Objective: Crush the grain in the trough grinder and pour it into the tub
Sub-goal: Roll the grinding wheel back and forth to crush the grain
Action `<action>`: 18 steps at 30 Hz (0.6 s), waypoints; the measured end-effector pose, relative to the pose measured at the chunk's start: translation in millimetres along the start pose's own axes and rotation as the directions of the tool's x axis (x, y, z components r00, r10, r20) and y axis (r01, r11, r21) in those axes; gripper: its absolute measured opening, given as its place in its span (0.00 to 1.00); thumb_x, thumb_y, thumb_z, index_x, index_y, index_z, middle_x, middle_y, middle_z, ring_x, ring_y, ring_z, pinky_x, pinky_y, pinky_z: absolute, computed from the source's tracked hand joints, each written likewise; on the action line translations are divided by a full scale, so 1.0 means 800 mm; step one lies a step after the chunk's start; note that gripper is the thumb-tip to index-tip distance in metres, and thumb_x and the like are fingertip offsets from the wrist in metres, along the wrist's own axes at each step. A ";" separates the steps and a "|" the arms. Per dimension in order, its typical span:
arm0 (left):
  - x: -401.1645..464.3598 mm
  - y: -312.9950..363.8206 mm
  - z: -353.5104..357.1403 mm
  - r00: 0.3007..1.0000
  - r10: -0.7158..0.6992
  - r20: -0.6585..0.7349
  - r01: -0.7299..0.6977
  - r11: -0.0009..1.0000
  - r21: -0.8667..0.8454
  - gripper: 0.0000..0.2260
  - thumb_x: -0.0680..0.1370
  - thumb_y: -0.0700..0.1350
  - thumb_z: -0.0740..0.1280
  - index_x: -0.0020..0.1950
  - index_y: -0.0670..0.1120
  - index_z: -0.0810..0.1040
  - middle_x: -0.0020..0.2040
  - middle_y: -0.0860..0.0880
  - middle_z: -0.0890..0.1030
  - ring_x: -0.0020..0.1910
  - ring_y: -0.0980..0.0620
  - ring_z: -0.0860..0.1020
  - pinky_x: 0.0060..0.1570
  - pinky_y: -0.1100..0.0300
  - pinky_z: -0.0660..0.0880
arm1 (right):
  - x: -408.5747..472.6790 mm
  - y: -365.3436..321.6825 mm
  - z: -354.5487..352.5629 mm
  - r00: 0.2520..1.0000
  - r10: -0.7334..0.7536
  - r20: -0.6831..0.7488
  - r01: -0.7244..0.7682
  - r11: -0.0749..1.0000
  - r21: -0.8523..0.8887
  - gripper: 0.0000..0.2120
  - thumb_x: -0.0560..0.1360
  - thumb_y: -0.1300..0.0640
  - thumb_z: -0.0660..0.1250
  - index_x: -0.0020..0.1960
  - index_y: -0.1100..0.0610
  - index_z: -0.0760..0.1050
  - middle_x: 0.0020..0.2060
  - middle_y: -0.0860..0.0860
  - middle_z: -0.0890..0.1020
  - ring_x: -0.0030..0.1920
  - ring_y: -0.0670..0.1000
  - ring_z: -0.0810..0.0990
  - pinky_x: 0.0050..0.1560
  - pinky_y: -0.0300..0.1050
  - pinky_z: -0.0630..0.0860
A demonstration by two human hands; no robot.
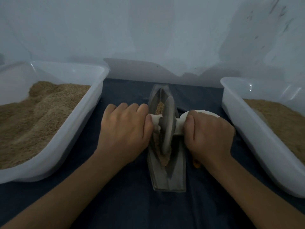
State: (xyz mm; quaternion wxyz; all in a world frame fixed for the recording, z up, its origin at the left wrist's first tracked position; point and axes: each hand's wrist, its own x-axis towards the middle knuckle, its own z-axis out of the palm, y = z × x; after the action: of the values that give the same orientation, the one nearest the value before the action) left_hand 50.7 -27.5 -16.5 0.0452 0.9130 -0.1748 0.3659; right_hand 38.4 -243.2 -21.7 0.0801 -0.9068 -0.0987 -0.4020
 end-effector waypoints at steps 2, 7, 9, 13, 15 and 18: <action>0.018 -0.009 0.014 0.999 -0.013 0.051 0.012 1.000 0.016 0.15 0.83 0.48 0.50 0.36 0.50 0.64 0.29 0.54 0.64 0.26 0.50 0.62 0.33 0.53 0.59 | 0.019 0.001 0.010 1.000 0.013 0.027 -0.011 0.997 -0.081 0.22 0.81 0.51 0.50 0.28 0.50 0.60 0.21 0.44 0.61 0.21 0.46 0.58 0.27 0.40 0.51; 0.065 -0.030 0.052 0.962 0.072 0.263 -0.125 0.974 0.190 0.07 0.83 0.43 0.51 0.45 0.48 0.62 0.37 0.49 0.64 0.35 0.47 0.65 0.32 0.56 0.57 | 0.093 0.022 0.045 0.931 0.016 0.366 0.060 0.979 -0.194 0.27 0.71 0.42 0.33 0.34 0.53 0.66 0.31 0.50 0.70 0.30 0.50 0.66 0.31 0.45 0.52; 0.093 -0.034 0.059 0.940 0.047 0.339 -0.110 0.979 0.170 0.07 0.82 0.45 0.49 0.46 0.49 0.63 0.37 0.48 0.62 0.37 0.45 0.66 0.33 0.54 0.59 | 0.121 0.037 0.062 0.828 0.031 0.559 0.091 0.978 -0.190 0.26 0.69 0.43 0.33 0.40 0.52 0.67 0.37 0.53 0.71 0.35 0.53 0.68 0.32 0.47 0.54; 0.124 -0.039 0.068 0.871 -0.081 0.485 0.023 0.992 0.123 0.14 0.82 0.49 0.45 0.49 0.47 0.68 0.41 0.47 0.66 0.41 0.44 0.67 0.38 0.51 0.62 | 0.148 0.042 0.071 0.721 0.122 0.682 -0.009 0.986 -0.168 0.21 0.74 0.43 0.40 0.42 0.53 0.68 0.39 0.54 0.72 0.38 0.55 0.71 0.36 0.48 0.59; 0.115 -0.035 0.064 0.886 -0.082 0.457 0.017 0.989 0.145 0.17 0.80 0.49 0.43 0.50 0.46 0.70 0.40 0.48 0.65 0.40 0.44 0.67 0.37 0.53 0.62 | 0.143 0.036 0.066 0.781 0.160 0.604 -0.073 0.983 -0.166 0.24 0.79 0.42 0.44 0.40 0.54 0.72 0.36 0.55 0.74 0.36 0.56 0.72 0.35 0.48 0.60; 0.076 -0.026 0.047 0.950 0.012 0.314 -0.075 0.979 0.190 0.12 0.79 0.45 0.46 0.47 0.46 0.68 0.36 0.49 0.63 0.36 0.45 0.66 0.31 0.56 0.58 | 0.114 0.024 0.052 0.888 0.095 0.451 -0.007 0.981 -0.194 0.29 0.76 0.42 0.37 0.36 0.55 0.71 0.32 0.53 0.73 0.32 0.54 0.69 0.32 0.47 0.55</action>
State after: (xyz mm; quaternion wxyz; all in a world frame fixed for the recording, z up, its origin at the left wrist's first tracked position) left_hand 123.5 -33.5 -1.7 -0.0829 0.9549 -0.1622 0.2343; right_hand 132.8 -241.9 17.3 -0.0204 -0.9816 -0.0527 -0.1822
